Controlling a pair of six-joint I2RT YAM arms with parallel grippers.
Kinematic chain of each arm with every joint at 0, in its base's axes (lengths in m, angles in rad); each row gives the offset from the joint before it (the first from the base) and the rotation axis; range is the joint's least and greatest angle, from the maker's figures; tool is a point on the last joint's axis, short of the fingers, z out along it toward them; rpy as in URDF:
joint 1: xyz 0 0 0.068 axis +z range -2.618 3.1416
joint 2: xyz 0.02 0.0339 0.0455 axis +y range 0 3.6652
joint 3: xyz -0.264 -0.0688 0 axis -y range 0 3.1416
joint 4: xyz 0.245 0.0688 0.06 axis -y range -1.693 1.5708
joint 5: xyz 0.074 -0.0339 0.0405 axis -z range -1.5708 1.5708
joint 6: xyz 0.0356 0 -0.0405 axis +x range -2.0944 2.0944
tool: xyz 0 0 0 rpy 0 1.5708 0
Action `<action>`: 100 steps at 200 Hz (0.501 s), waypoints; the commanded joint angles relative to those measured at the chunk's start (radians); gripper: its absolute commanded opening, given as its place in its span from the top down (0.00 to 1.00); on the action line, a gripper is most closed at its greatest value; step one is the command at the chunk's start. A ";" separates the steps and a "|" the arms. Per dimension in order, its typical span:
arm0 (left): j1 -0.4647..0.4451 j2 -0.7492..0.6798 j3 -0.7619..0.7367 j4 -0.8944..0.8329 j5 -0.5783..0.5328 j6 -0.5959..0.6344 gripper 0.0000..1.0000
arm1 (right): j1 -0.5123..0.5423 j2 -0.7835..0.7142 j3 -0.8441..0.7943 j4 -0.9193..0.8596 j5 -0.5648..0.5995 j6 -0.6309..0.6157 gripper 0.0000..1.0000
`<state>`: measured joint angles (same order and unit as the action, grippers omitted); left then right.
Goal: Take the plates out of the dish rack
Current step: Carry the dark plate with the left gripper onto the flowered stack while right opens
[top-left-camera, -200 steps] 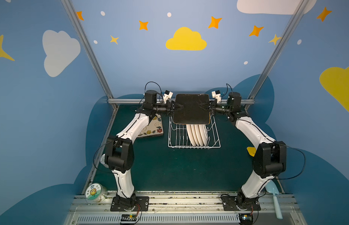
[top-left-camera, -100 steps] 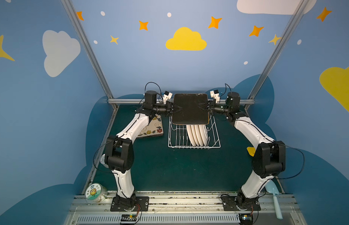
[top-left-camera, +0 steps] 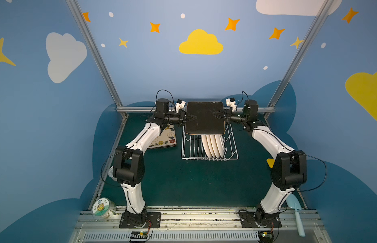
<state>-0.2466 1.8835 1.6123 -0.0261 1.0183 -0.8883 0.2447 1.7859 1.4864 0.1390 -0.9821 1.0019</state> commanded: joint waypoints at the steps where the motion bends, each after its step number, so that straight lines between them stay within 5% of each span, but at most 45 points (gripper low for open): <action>1: -0.012 -0.038 0.000 0.037 -0.035 0.019 0.97 | 0.018 -0.008 0.028 0.052 -0.004 0.017 0.93; 100: 0.029 -0.082 -0.054 0.193 -0.054 -0.116 0.97 | 0.013 -0.024 0.022 0.002 0.060 0.021 0.45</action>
<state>-0.2340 1.8572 1.5421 0.0605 0.9798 -0.9756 0.2565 1.7893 1.4864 0.1226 -0.9241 1.0325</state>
